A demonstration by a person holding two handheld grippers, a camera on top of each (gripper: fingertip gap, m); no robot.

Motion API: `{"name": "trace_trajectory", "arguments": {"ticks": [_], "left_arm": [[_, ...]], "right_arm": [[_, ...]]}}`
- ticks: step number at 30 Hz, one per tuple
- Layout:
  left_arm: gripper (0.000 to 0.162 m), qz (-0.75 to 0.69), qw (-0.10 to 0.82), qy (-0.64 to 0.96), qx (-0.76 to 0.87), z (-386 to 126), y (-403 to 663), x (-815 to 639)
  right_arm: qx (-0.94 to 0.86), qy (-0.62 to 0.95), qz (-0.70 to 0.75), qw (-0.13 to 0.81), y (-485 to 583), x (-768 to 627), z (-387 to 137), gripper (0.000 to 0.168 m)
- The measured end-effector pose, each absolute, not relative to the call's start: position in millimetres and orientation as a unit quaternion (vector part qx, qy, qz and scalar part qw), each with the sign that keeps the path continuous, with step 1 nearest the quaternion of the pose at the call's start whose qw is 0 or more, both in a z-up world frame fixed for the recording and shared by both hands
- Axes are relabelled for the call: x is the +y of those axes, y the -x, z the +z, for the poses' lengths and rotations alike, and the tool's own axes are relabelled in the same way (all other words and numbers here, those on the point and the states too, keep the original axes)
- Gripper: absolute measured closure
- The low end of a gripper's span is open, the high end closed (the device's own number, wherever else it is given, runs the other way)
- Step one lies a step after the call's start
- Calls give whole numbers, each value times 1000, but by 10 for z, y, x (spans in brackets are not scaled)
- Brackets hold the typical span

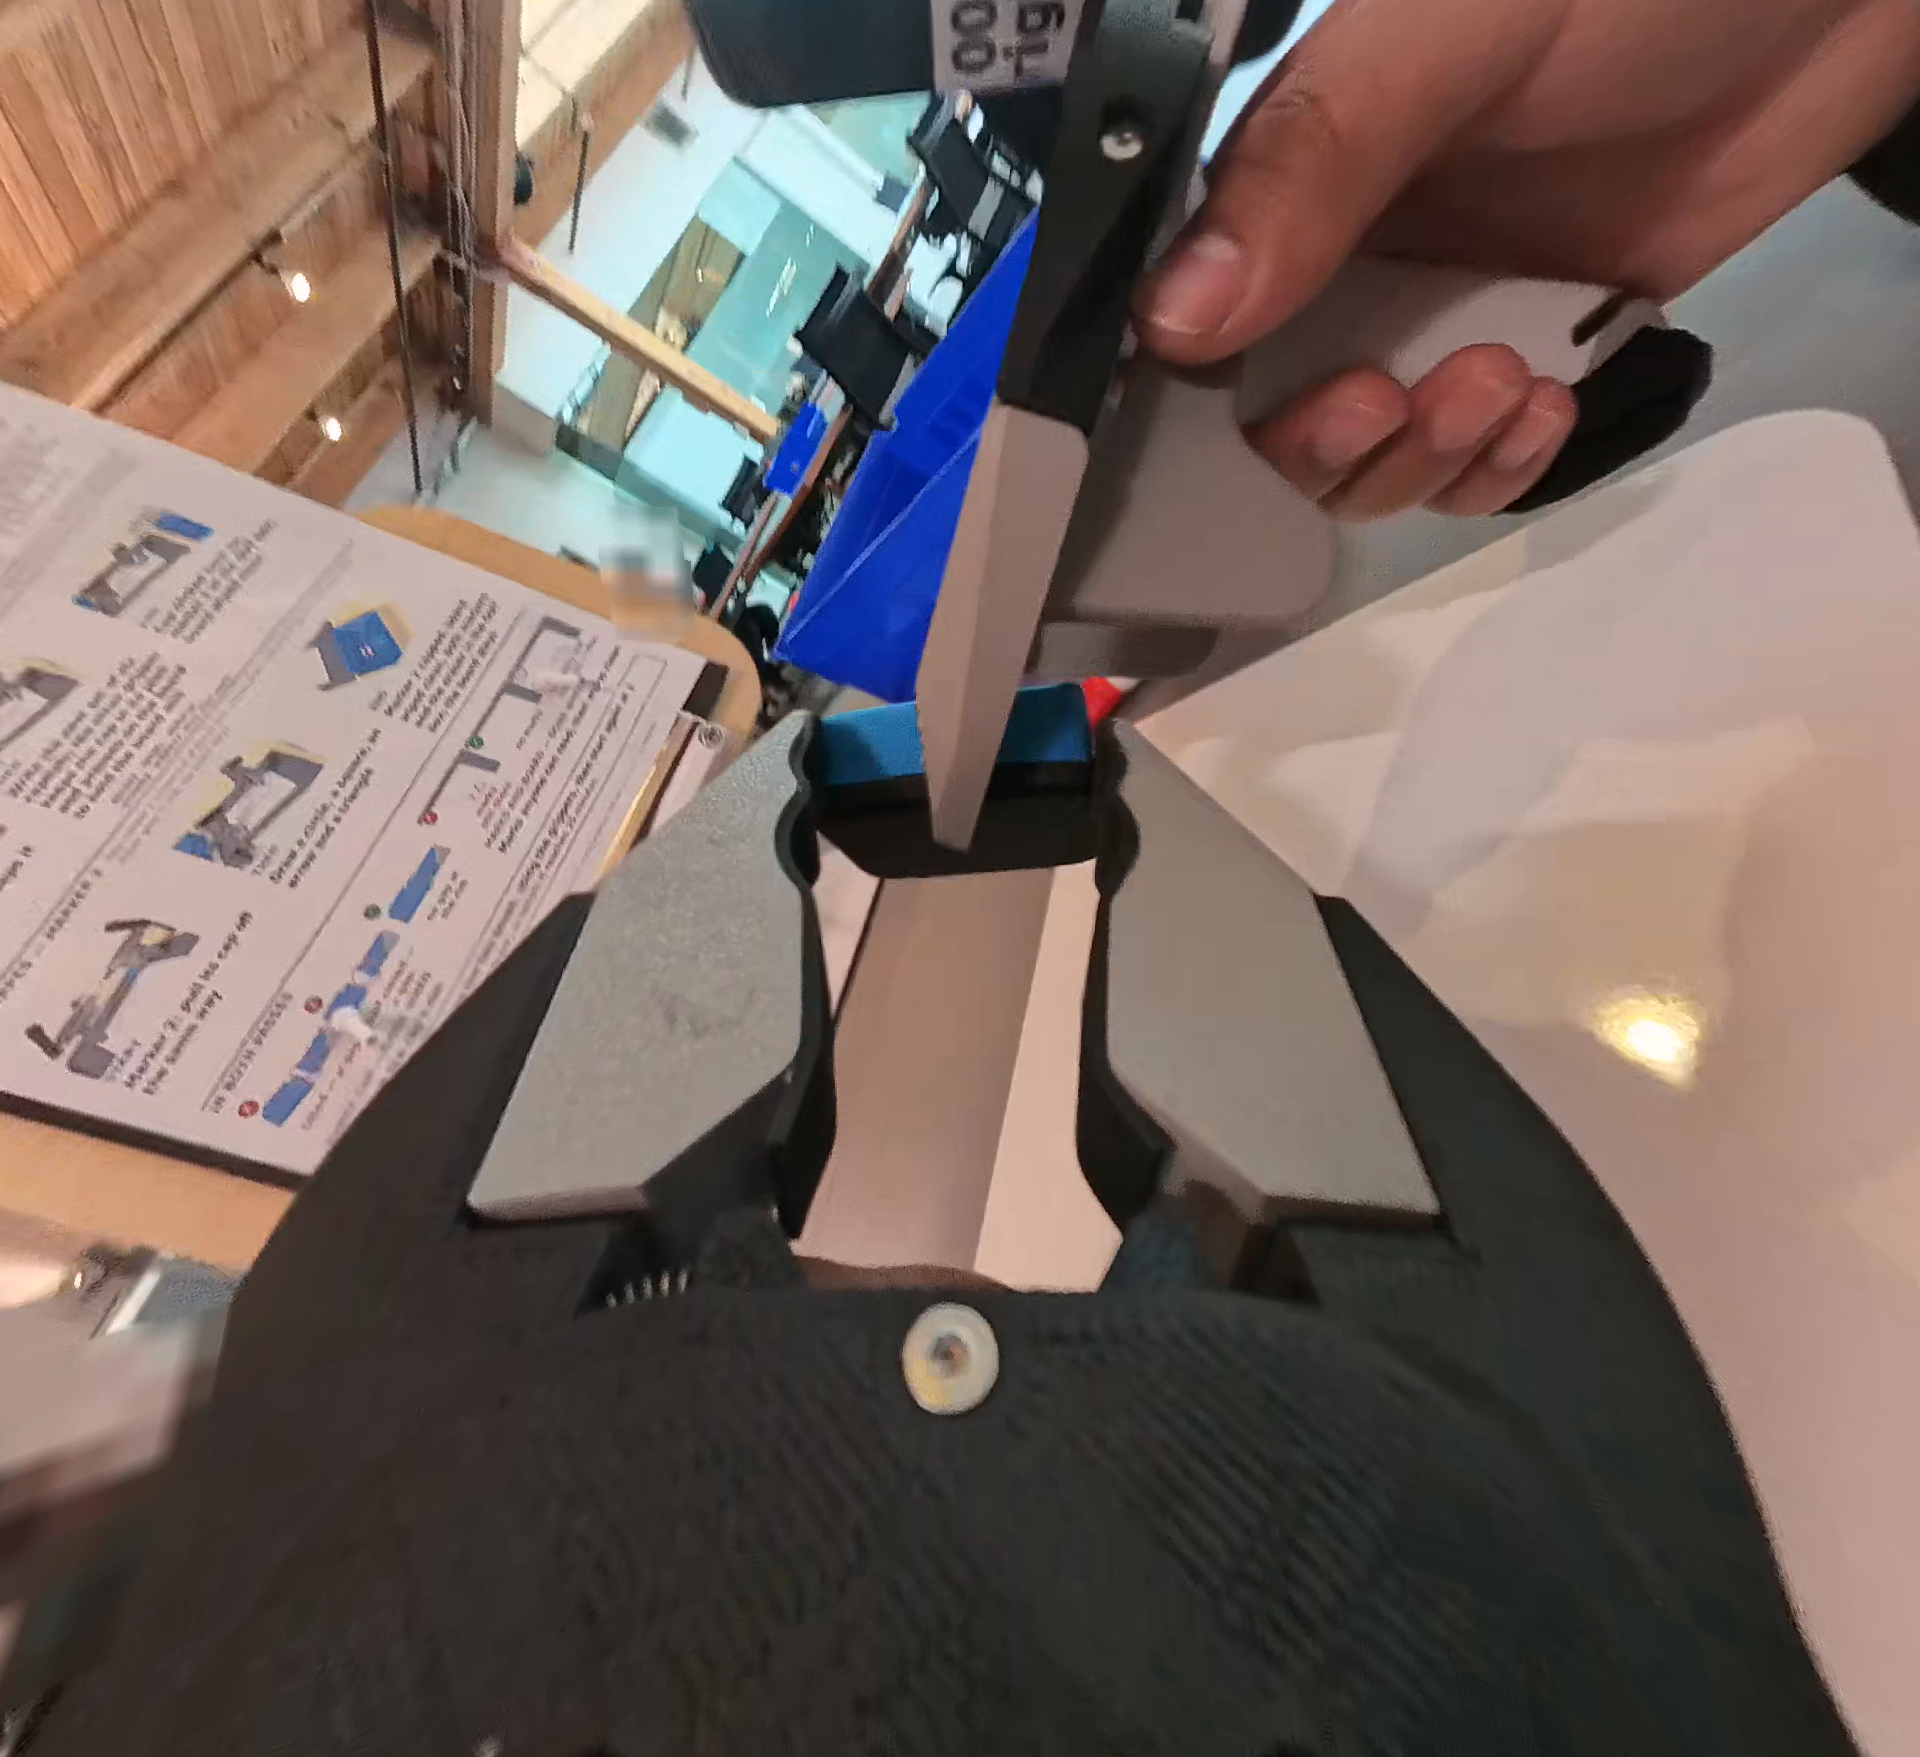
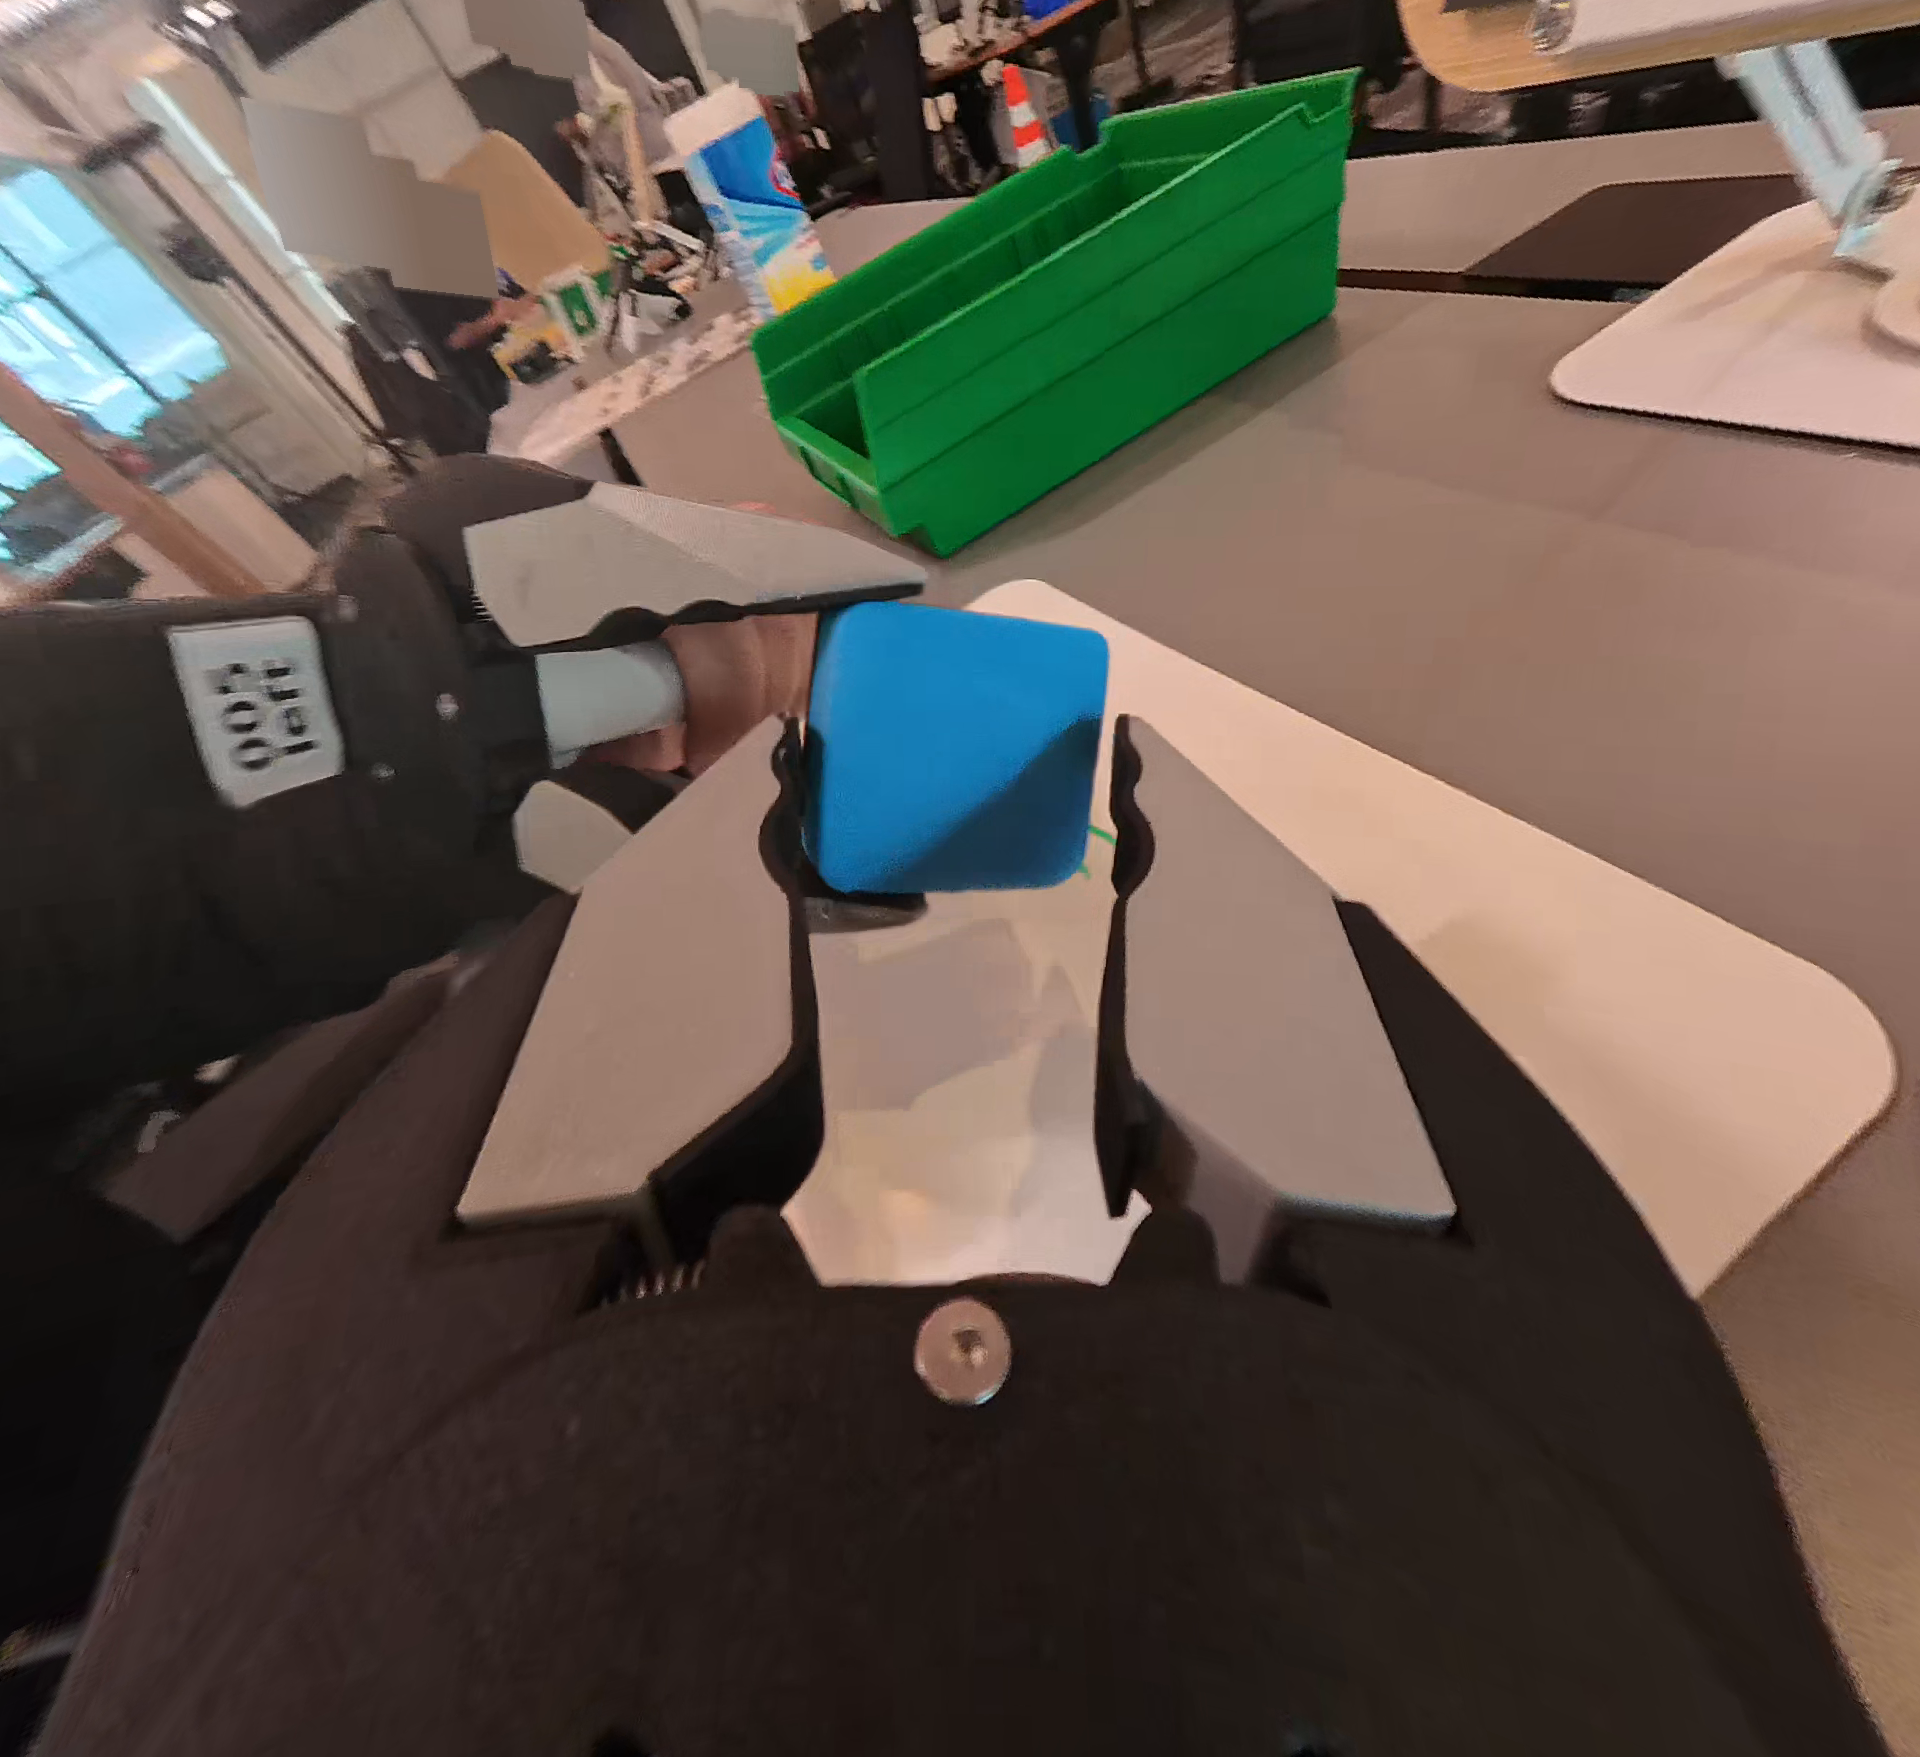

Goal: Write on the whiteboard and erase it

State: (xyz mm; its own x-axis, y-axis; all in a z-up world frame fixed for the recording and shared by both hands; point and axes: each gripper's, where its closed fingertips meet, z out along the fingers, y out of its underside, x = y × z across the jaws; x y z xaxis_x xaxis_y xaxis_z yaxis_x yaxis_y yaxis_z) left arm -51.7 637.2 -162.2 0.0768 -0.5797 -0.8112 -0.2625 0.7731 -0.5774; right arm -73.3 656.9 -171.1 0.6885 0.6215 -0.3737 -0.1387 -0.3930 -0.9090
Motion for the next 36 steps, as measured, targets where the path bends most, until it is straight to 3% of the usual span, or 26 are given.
{"name": "trace_trajectory", "arguments": {"ticks": [1,14,21,28,30,33,36], "left_arm": [[111,-129,669,300,668,-1592,538,6339],[111,-128,692,251,664,-1534,570,6220],[111,-142,655,296,680,-1676,542,6275],[133,-216,618,380,653,-1454,868,6549],[160,-228,590,483,605,-1445,1092,6960],[162,-266,455,619,582,-1793,1472,7232],[162,-303,400,632,591,-1898,1779,6976]], "right_arm": [[-161,746,382,522,735,6531,-1682,112],[-169,739,402,513,832,6466,-1669,112],[-175,775,333,508,723,6531,-1805,114],[-157,778,347,499,526,6530,-1776,114],[-186,814,309,456,577,6544,-1970,114],[-239,848,247,403,754,6599,-2143,113],[-304,865,193,348,963,6673,-2248,113]]}}
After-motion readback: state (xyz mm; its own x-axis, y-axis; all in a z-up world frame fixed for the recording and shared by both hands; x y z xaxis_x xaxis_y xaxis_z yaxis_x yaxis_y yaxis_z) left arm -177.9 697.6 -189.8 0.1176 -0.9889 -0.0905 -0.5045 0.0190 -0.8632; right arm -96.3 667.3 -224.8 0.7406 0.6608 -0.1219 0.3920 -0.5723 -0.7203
